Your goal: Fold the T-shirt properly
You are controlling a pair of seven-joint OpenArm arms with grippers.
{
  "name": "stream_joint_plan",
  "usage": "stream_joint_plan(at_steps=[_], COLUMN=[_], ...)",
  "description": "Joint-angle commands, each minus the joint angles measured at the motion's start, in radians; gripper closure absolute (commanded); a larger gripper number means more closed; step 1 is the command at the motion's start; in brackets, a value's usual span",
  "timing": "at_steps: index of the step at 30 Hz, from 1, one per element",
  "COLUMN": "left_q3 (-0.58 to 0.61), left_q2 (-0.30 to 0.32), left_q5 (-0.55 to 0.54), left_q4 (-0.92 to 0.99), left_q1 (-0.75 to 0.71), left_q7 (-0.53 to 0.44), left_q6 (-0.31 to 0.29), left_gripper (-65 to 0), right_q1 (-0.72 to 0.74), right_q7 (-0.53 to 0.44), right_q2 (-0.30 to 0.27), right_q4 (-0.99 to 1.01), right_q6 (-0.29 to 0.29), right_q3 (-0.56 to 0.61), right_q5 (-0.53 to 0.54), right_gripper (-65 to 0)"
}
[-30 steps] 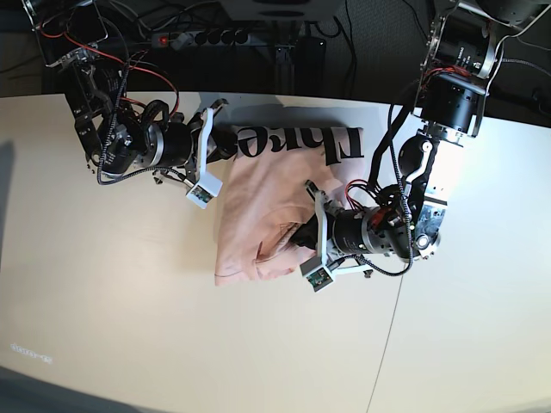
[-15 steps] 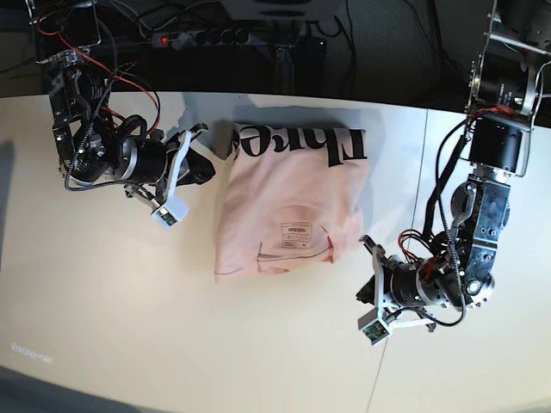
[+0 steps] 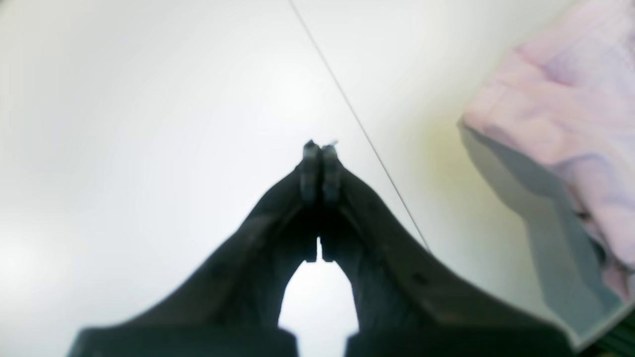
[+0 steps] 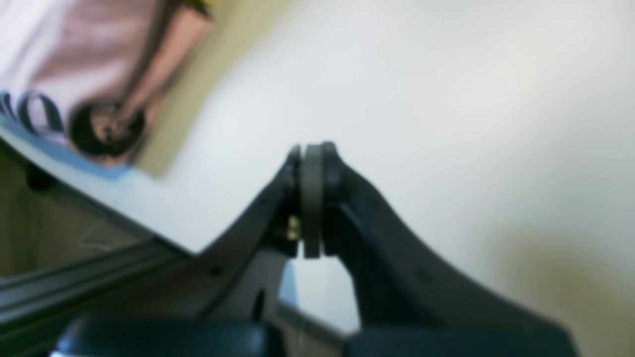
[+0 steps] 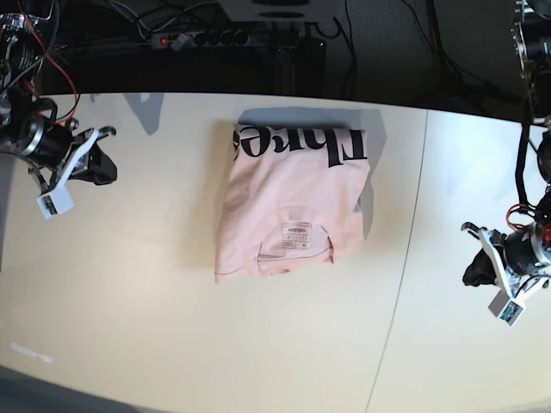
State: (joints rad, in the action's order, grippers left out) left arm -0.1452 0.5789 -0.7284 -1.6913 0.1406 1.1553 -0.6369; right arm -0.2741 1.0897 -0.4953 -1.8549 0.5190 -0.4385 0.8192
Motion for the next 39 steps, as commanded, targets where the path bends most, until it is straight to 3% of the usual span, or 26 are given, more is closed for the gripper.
stream_joint_plan(at_steps=[1, 7, 12, 15, 19, 23, 28, 30, 33, 39], left_q3=[-0.047, -0.253, -0.420, -0.465, -0.419, -0.286, -0.043, 0.051, 0.154, 0.205], left_q2=[0.017, 0.011, -0.050, -0.108, -0.191, -0.233, -0.230, -0.233, -0.262, -0.395], left_q5=[-0.018, -0.068, -0.086, -0.055, 0.061, 0.266, 0.485, 0.526, 0.548, 0.575], left_q4=[-0.031, -0.090, -0.135, -0.125, -0.050, 0.105, 0.432, 0.597, 0.845, 1.216], left_q1=[-0.027, -0.343, -0.582, -0.702, -0.776, -0.769, -0.680, -0.617, -0.518, -0.280], left_q7=[-0.010, -0.002, -0.009, -0.064, -0.211, -0.391, -0.514, -0.592, -0.752, -0.767], left_q6=[-0.023, -0.047, -0.060, -0.061, -0.061, -0.049, 0.116, 0.170, 0.205, 0.211], left_gripper=[0.0, 0.0, 0.0, 0.0, 0.0, 0.0, 0.0, 0.0, 0.0, 0.0], right_q1=[-0.033, -0.312, -0.513, -0.620, -0.652, -0.648, -0.551, -0.477, -0.348, -0.038], right_q7=[-0.015, 0.000, 0.008, 0.010, 0.006, -0.103, -0.198, -0.240, -0.372, -0.424], right_q2=[-0.019, -0.017, 0.029, 0.085, 0.148, 0.155, 0.155, 0.158, 0.182, 0.310], right_q4=[-0.032, -0.115, -0.123, -0.091, 0.051, 0.293, 0.639, 0.778, 0.959, 1.151], right_q6=[0.029, 0.029, 0.029, 0.028, 0.028, 0.027, 0.008, 0.008, -0.011, -0.101], right_q3=[-0.043, -0.282, -0.438, -0.450, -0.418, -0.327, -0.159, -0.099, -0.036, 0.032], right_q5=[0.019, 0.064, 0.064, 0.064, 0.053, -0.029, -0.161, -0.192, -0.280, -0.450], right_gripper=[0.0, 0.0, 0.0, 0.0, 0.0, 0.0, 0.0, 0.0, 0.0, 0.0])
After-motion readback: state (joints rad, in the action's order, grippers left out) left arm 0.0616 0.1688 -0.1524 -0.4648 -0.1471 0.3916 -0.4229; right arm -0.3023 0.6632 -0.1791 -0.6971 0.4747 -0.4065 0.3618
